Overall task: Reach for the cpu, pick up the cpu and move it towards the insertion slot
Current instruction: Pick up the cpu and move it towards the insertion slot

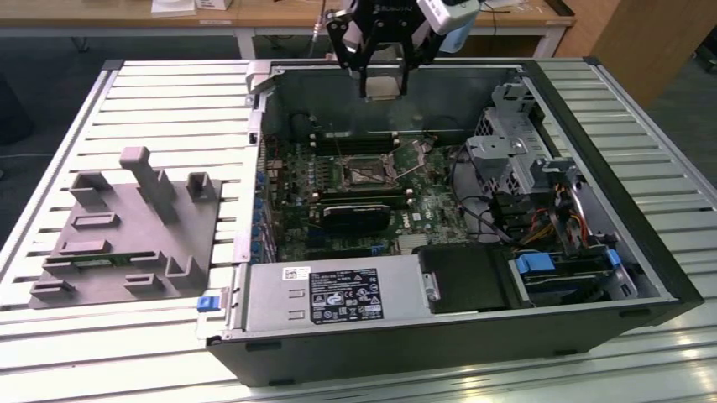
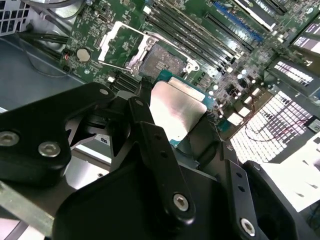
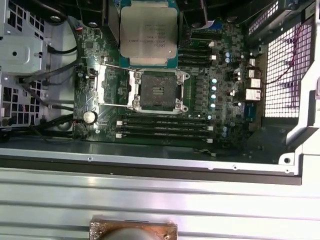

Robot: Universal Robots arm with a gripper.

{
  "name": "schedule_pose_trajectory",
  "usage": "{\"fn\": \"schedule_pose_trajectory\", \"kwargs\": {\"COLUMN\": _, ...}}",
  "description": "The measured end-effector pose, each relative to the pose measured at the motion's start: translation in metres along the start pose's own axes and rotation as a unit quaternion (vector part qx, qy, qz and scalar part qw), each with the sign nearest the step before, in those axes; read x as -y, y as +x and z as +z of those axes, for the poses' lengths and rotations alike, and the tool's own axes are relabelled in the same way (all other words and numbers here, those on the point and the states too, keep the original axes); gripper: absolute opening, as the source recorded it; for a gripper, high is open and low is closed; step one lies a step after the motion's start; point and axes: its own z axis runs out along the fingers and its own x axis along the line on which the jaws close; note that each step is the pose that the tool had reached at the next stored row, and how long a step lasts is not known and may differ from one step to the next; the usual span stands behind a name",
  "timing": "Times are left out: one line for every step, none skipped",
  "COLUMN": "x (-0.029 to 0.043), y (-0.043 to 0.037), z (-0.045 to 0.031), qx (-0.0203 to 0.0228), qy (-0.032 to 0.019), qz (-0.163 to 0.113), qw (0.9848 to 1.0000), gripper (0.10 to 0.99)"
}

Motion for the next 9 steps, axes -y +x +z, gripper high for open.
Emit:
{"fn": "schedule_pose_trajectory", "kwargs": {"x": -0.0012, "y": -0.0005, "z": 0.0010, "qx": -0.0002, "qy": 0.0003, "qz": 0.000, "qw": 1.0000, "gripper": 0.545}}
{"fn": "schedule_pose_trajectory", "kwargs": {"x": -0.0026, "y": -0.0010, "z": 0.0020, "qx": -0.0003, "qy": 0.0005, "qz": 0.000, "qw": 1.0000, "gripper": 0.545}}
{"fn": "schedule_pose_trajectory", "kwargs": {"x": -0.0041, "y": -0.0016, "z": 0.0029, "qx": -0.0004, "qy": 0.0006, "qz": 0.000, "qw": 1.0000, "gripper": 0.545}}
{"fn": "schedule_pose_trajectory", "kwargs": {"x": -0.0057, "y": -0.0021, "z": 0.0037, "qx": -0.0005, "qy": 0.0007, "qz": 0.000, "qw": 1.0000, "gripper": 0.545}}
{"fn": "schedule_pose_trajectory", "kwargs": {"x": -0.0074, "y": -0.0026, "z": 0.0044, "qx": -0.0006, "qy": 0.0009, "qz": 0.000, "qw": 1.0000, "gripper": 0.545}}
{"fn": "schedule_pose_trajectory", "kwargs": {"x": -0.0090, "y": -0.0032, "z": 0.0051, "qx": -0.0007, "qy": 0.0011, "qz": 0.000, "qw": 1.0000, "gripper": 0.545}}
{"fn": "schedule_pose_trajectory", "kwargs": {"x": -0.0106, "y": -0.0038, "z": 0.0057, "qx": -0.0007, "qy": 0.0012, "qz": 0.000, "qw": 1.0000, "gripper": 0.545}}
{"fn": "schedule_pose_trajectory", "kwargs": {"x": -0.0121, "y": -0.0046, "z": 0.0063, "qx": -0.0007, "qy": 0.0014, "qz": 0.000, "qw": 1.0000, "gripper": 0.545}}
{"fn": "schedule_pose_trajectory", "kwargs": {"x": -0.0136, "y": -0.0053, "z": 0.0069, "qx": -0.0008, "qy": 0.0015, "qz": 0.000, "qw": 1.0000, "gripper": 0.545}}
